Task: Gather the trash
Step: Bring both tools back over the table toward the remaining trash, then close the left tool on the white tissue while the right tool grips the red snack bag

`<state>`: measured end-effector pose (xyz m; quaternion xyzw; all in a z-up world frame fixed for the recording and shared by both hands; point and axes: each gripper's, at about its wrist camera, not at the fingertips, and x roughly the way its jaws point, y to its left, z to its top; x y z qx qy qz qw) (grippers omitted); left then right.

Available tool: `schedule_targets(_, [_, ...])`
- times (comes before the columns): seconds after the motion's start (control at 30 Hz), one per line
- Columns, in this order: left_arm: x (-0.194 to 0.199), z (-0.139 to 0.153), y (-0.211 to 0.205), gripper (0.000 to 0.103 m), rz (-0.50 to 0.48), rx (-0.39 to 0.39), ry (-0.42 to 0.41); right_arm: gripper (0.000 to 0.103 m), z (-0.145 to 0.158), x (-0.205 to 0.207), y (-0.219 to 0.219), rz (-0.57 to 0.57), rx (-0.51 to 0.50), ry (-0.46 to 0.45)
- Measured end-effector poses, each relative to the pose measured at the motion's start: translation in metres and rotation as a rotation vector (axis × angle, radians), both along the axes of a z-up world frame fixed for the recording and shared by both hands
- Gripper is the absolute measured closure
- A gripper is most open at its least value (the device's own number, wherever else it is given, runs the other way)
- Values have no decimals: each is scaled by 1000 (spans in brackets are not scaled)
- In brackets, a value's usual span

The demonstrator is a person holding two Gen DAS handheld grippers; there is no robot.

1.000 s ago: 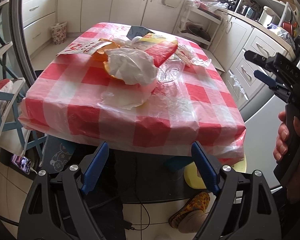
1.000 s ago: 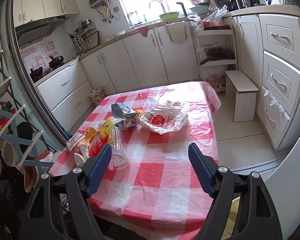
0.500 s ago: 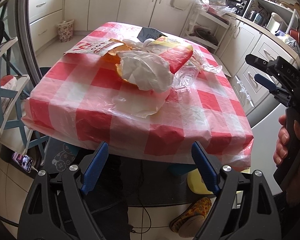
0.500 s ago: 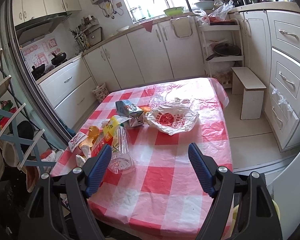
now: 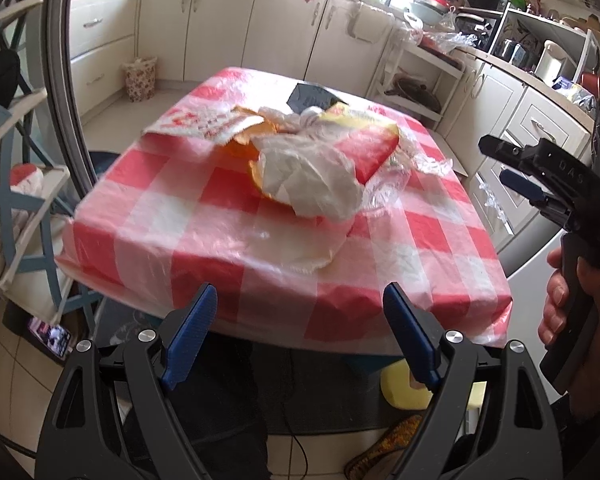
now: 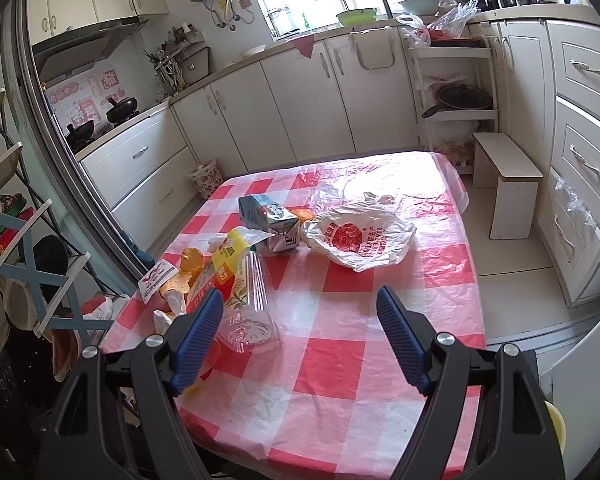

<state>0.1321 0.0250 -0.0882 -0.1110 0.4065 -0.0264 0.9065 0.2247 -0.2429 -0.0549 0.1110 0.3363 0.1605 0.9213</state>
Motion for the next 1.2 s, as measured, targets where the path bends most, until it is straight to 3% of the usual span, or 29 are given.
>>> schedule_targets(0.33, [36,7,-20,21,-17,93,-82,27,-7,20,9,36,85,33])
schedule_targets(0.5, [66,3,-25,20,8,135,-75,27,-9,32,24,68,97,43])
schedule_targets(0.73, [94,-3,-17,21,27,126,-58,27,-17,53,48,117,114,65])
schedule_targets(1.0, [102,-10,-25,22,-50,143,-62,27,-22,65,72,157,95,67])
schedule_targets(1.03, [103,-11,-25,25,-57,135,-61,27,-22,66,74,158,90,66])
schedule_targets(1.1, [105,-14,-24,50,-72,120,-51,37,-23,67,76,161,85,59])
schedule_targets(1.13, [106,-14,-23,57,-82,115,-44,40,-23,68,77,163,80,56])
schedule_targets(1.17, [106,-14,-23,71,-90,113,-42,49,-23,68,78,164,76,54])
schedule_targets(1.2, [106,-14,-23,80,-95,115,-43,64,-23,69,79,175,78,52])
